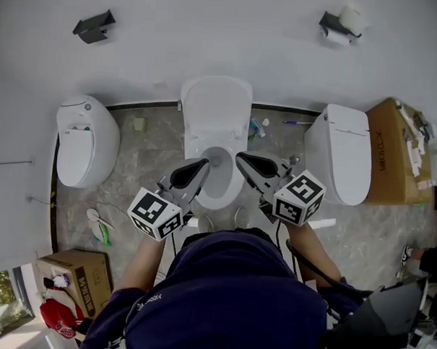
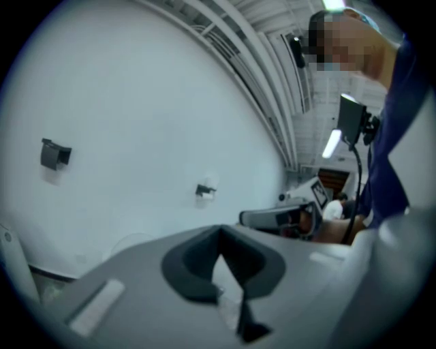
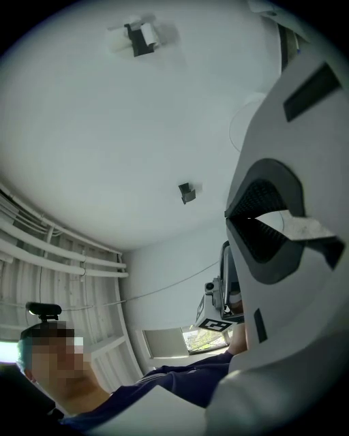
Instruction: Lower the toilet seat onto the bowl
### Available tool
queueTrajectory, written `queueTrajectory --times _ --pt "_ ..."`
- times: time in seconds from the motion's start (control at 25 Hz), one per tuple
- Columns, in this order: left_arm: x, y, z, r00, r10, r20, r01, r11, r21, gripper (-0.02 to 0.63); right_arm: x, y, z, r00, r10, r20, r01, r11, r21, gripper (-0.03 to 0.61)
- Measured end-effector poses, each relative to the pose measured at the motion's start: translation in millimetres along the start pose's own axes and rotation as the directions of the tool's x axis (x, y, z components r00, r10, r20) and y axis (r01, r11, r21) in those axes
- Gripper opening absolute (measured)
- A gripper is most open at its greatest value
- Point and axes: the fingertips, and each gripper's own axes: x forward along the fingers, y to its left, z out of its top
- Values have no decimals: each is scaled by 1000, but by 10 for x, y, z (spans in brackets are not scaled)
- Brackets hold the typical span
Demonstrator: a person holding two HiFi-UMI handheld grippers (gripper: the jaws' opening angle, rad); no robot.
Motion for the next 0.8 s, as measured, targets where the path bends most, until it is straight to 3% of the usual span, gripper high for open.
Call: queueTrajectory --times 0.8 --pt "59 -46 144 999 28 45 -28 1000 -9 3 -119 61 226 1000 5 2 -4 996 -87 8"
